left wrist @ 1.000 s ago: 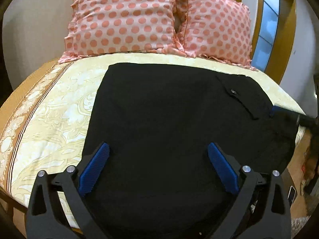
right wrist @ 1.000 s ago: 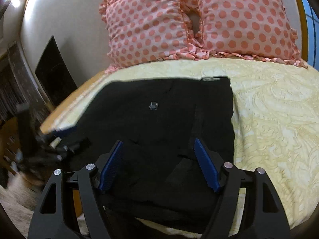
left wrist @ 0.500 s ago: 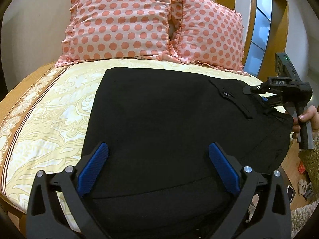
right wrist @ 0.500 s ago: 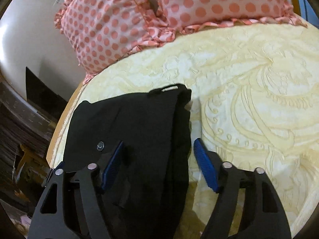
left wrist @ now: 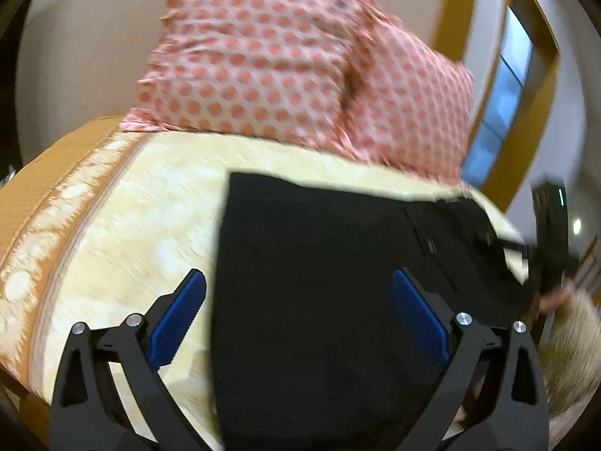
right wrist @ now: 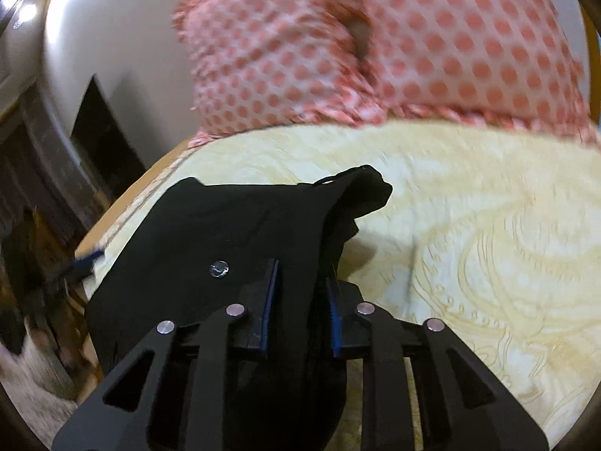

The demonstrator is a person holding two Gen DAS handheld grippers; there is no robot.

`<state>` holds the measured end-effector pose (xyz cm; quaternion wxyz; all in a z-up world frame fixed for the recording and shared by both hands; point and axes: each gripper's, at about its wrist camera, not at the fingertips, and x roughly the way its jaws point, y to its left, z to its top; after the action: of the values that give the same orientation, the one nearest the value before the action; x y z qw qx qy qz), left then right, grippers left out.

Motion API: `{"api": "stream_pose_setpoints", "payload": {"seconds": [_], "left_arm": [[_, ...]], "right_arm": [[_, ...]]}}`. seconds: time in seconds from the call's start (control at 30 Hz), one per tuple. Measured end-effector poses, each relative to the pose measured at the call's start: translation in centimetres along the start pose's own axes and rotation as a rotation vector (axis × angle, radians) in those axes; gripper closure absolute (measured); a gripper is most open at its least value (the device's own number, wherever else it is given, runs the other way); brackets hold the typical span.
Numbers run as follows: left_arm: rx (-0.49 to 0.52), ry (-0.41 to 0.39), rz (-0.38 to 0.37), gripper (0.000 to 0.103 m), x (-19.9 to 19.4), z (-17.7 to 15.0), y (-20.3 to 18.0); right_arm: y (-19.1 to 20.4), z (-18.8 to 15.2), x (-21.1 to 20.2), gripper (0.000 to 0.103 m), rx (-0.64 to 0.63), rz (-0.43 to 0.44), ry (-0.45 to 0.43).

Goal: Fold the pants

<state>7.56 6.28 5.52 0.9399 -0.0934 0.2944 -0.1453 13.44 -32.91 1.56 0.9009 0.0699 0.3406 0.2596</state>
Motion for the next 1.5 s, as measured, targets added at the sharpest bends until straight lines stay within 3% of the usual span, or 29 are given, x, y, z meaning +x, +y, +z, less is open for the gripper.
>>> {"api": "stream_pose_setpoints", "payload": {"seconds": [0.1,0.27,0.53,0.67,0.77,0.8,0.9,1.23,1.5], "left_arm": [[-0.07,0.057,0.008,0.005,1.4,2.4,2.5],[-0.135,0.227,-0.006,0.016,5.7,4.5,5.0],[-0.108,0.363,-0.059,0.028,9.5,4.0,4.3],[-0.08,0.37,-0.047,0.03,10.4,4.2,3.8],[-0.079,0.361,-0.034,0.063,10.2,4.3,3.6],[-0.069,0.35,-0.037,0.081,9.9,4.4,3.4],[-0.047,0.332,-0.048,0.095,9.3,4.6,3.1],[-0.013,0.319,-0.022,0.099,9.7,6.6,2.2],[0.058,0.261,0.026,0.099,12.7,12.7,0.9]], "right_arm": [[-1.6,-0.1,1.0,0.079,0.08,0.005,0.042],[-3.1,-0.2,1.4,0.07,0.163,0.033,0.062],[-4.1,-0.2,2.3,0.06,0.207,0.064,0.075],[-4.2,-0.2,2.4,0.06,0.202,0.079,0.066],[-3.3,-0.1,1.8,0.075,0.149,0.085,0.036],[-2.8,-0.1,1.5,0.077,0.127,0.081,0.022],[-2.7,0.0,1.3,0.079,0.127,0.084,0.01],[-2.1,3.1,0.9,0.082,0.088,0.089,-0.012],[-3.4,9.8,3.4,0.084,0.051,0.051,-0.076]]}}
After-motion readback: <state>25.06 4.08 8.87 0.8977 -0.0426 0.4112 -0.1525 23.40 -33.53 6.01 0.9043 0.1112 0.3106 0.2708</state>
